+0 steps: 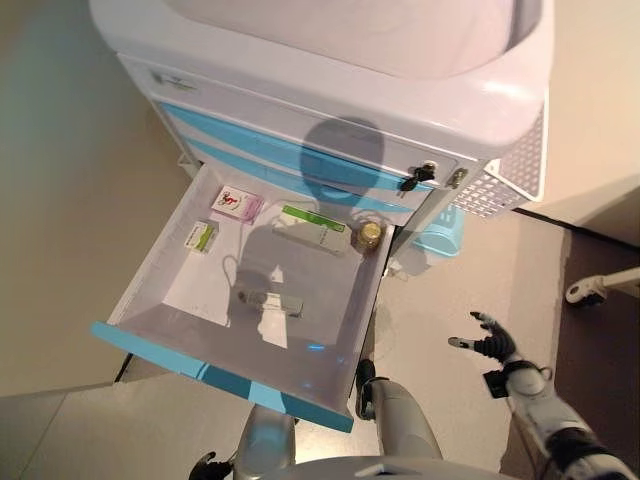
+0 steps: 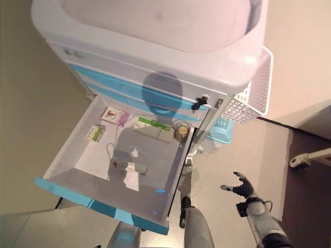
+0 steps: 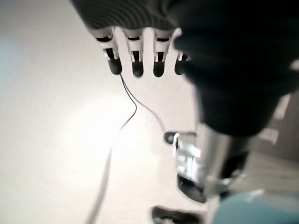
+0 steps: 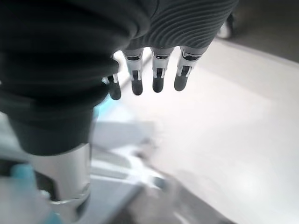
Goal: Open the drawer and pick up the medicine
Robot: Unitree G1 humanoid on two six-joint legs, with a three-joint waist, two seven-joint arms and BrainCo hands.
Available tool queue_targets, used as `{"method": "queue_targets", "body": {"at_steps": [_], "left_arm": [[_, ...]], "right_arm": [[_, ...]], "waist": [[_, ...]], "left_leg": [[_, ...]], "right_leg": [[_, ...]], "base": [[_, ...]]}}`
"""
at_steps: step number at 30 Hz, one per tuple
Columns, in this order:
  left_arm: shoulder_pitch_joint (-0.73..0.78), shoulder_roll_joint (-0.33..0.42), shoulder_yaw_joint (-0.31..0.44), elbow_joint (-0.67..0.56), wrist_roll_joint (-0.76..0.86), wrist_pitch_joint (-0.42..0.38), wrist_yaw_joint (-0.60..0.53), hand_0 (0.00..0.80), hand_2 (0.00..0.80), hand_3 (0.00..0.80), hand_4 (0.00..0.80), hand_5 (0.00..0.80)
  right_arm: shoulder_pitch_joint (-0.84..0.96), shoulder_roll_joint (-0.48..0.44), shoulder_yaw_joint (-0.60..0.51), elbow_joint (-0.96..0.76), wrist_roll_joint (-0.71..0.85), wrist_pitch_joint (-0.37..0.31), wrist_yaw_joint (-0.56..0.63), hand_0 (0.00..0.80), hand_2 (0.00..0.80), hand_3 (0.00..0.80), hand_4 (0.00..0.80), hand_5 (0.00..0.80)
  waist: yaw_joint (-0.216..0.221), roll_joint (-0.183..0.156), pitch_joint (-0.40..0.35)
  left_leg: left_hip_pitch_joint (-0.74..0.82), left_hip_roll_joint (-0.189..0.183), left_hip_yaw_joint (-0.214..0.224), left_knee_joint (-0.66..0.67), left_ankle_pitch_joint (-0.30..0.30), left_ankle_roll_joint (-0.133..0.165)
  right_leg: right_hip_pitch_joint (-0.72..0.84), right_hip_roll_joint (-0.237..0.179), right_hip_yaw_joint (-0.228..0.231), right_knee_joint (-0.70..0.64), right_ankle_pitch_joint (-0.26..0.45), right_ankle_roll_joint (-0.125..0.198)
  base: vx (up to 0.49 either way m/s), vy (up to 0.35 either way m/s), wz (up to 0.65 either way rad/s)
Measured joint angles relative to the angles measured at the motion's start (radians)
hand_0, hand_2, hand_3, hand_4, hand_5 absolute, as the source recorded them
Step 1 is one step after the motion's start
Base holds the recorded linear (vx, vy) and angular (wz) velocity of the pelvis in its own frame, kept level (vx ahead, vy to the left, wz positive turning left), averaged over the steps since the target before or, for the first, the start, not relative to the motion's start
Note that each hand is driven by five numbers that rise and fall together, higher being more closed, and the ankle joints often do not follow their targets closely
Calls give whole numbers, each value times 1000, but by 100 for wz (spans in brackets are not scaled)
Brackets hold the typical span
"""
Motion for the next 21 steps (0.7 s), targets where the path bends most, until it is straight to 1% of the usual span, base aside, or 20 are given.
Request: {"method": "queue_targets", "body": {"at_steps": [1,3,4,5,6,7,8,9,10,11,12,13,14,15,16,17,18,19,20,21], "left_arm": [[-11,8,-20,11,32,8,-11,0,0,0,0,0],[2,19,-31,7,69,10,-66,0,0,0,0,0],[18,22,-31,9,73,9,-90,0,0,0,0,0],[36,40,-28,14,73,12,-123,0,0,0,0,0],[49,41,-29,-2,73,6,-162,0,0,0,0,0],[52,38,-31,-10,73,5,-177,0,0,0,0,0],[54,49,-26,-8,73,5,-199,0,0,0,0,0],[59,52,-26,-11,72,5,-213,0,0,0,0,0],[60,56,-32,-9,72,5,-232,0,0,0,0,0],[59,60,-35,-10,72,3,-244,0,0,0,0,0],[60,61,-41,-7,72,-1,-255,0,0,0,0,0],[51,59,-49,-7,72,-1,-259,0,0,0,0,0],[49,59,-53,-11,72,-8,-259,0,0,0,0,0],[50,60,-63,-9,72,-10,-262,0,0,0,0,0],[44,60,-66,-14,72,-10,-264,0,0,0,0,0],[44,60,-66,-9,72,-11,-264,0,0,0,0,0],[36,60,-66,-12,72,-13,-264,0,0,0,0,0],[36,60,-66,-14,72,-14,-262,0,0,0,0,0],[29,64,-65,-18,72,-15,-261,0,0,0,0,0],[33,65,-65,-20,72,-16,-260,0,0,0,0,0]], "right_arm": [[17,-60,3,-59,7,15,48,0,0,0,0,0],[108,-245,-7,-260,106,52,185,0,0,0,0,0],[134,-329,-7,-316,141,37,241,0,0,0,0,0],[121,-369,-36,-320,188,34,297,0,0,0,0,0],[124,-471,-15,-360,258,65,363,0,0,0,0,0],[124,-552,15,-400,300,71,414,0,0,0,0,0],[102,-596,25,-421,352,80,479,0,0,0,0,0],[61,-623,62,-440,387,99,505,0,0,0,0,0],[-24,-717,157,-519,456,120,562,0,0,0,0,0],[-73,-725,172,-560,514,120,608,0,0,0,0,0],[-232,-742,332,-594,584,148,630,0,0,0,0,0],[-275,-768,387,-628,615,152,651,0,0,0,0,0],[-342,-773,457,-671,664,162,685,0,0,0,0,0],[-425,-773,545,-704,704,182,707,0,0,0,0,0],[-495,-778,621,-719,722,195,716,0,0,0,0,0],[-549,-768,675,-724,740,211,728,0,0,0,0,0],[-569,-758,712,-732,771,225,735,0,0,0,0,0],[-594,-740,753,-733,806,236,734,0,0,0,0,0],[-595,-736,760,-738,831,242,738,0,0,0,0,0],[-608,-719,762,-736,837,245,737,0,0,0,0,0]], "waist": [[0,6,-3],[-1,10,-12],[-6,11,-18],[-27,-4,-32],[-26,-8,-35],[-27,-7,-36],[-26,-17,-40],[-26,-25,-42],[-25,-24,-42],[-12,-29,-44],[-6,-31,-44],[-10,-31,-44],[6,-32,-43],[35,-33,-43],[27,-37,-42],[51,-38,-41],[62,-44,-38],[83,-48,-37],[82,-57,-35],[103,-62,-30]], "left_leg": [[17,0,9,-19,2,1],[55,-1,31,-56,10,10],[70,0,37,-67,13,8],[81,1,36,-69,11,10],[93,-1,46,-78,10,11],[96,0,51,-82,10,13],[97,-6,49,-82,10,14],[99,-3,53,-83,9,14],[99,1,57,-84,9,14],[96,-2,57,-83,9,15],[101,-3,57,-83,9,14],[100,-1,56,-83,9,14],[95,-2,47,-84,9,15],[87,-5,39,-83,10,15],[83,-3,35,-81,10,15],[80,-5,21,-82,14,15],[79,-8,12,-83,14,14],[72,-12,-15,-79,16,12],[63,-13,-27,-80,18,8],[60,-14,-36,-83,23,9]], "right_leg": [[23,1,2,-33,21,6],[56,3,18,-85,47,15],[69,2,22,-101,53,19],[89,1,21,-122,58,20],[103,0,23,-144,68,25],[107,-1,25,-152,75,28],[118,0,24,-166,83,28],[120,1,26,-174,89,25],[119,0,27,-182,97,28],[123,0,24,-190,99,27],[134,2,23,-203,105,30],[135,2,23,-207,107,31],[137,1,15,-209,107,31],[138,0,3,-212,107,30],[137,-1,-3,-214,107,30],[140,-2,-13,-214,107,30],[147,-3,-26,-215,106,28],[155,-6,-51,-215,99,28],[151,-9,-64,-213,94,25],[152,-8,-73,-212,93,24]], "base": [[104,66,-60],[71,41,-35],[41,48,-25],[39,48,-22],[16,57,-16],[-6,39,-12],[-6,39,-8],[-5,23,-10],[2,4,-10],[4,2,-6],[0,0,0],[-16,-20,11],[-19,-41,23],[-19,-41,28],[-7,-36,28],[-8,-51,29],[-8,-51,46],[-17,-83,55],[-16,-53,49],[-16,-53,32]]}}
